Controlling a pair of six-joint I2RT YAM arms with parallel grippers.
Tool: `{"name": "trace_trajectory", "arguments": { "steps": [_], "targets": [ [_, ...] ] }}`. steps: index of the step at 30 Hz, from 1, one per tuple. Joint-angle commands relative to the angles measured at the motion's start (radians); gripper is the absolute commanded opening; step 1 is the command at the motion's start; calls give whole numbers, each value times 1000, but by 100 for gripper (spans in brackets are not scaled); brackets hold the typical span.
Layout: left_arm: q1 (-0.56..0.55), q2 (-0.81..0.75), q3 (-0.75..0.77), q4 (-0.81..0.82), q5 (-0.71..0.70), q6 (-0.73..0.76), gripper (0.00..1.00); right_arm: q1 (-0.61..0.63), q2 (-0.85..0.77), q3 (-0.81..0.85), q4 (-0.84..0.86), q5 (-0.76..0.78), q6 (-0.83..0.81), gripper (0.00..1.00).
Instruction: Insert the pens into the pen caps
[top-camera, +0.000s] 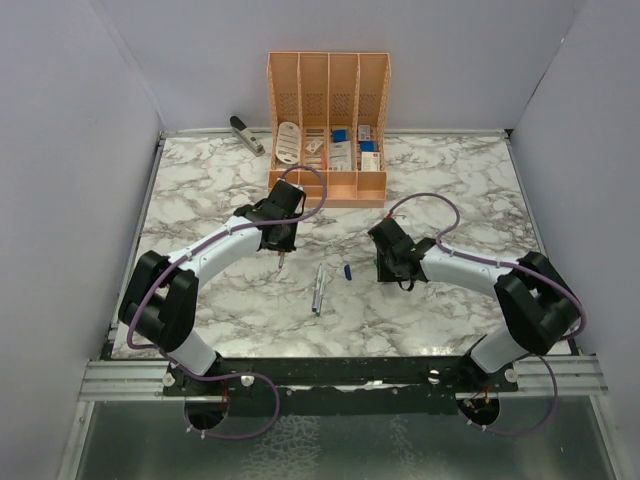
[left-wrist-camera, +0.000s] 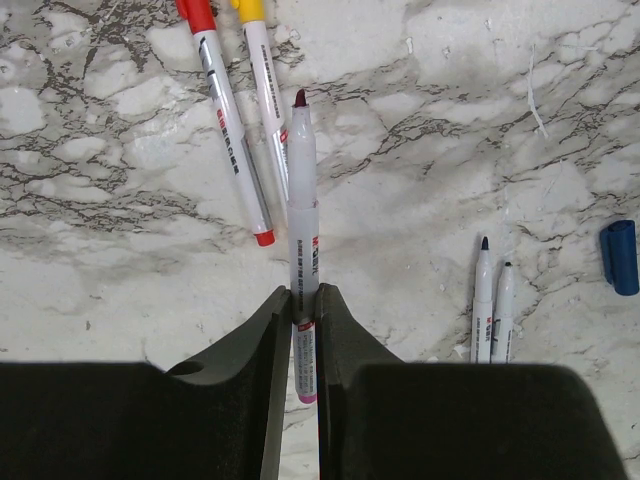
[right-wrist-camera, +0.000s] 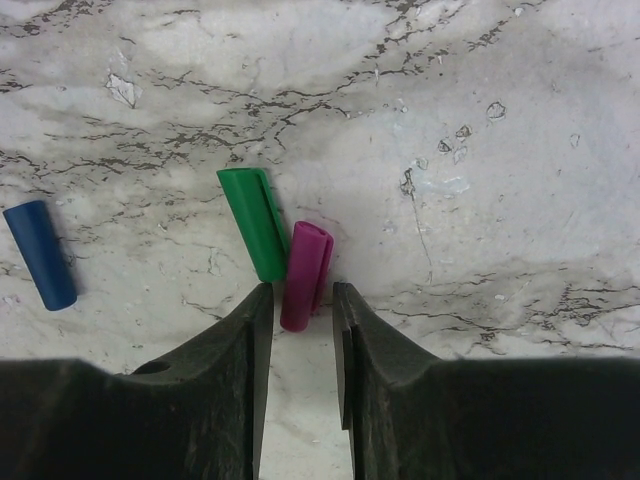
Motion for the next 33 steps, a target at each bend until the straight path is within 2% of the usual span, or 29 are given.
{"name": "trace_trajectory", "arguments": {
  "steps": [1, 20, 30, 33],
  "targets": [
    [10, 9, 25, 19, 21, 20, 0, 6, 17, -49, -123, 26, 15, 28],
    [27, 18, 25, 20, 42, 23, 0, 6, 139, 12, -167, 112, 74, 26],
    [30, 21, 20, 20, 45, 24, 0, 5, 134, -17, -145, 75, 93, 18],
    [30, 23, 19, 20, 48, 22, 0, 4, 139, -21, -135, 62, 95, 6]
  ]
}}
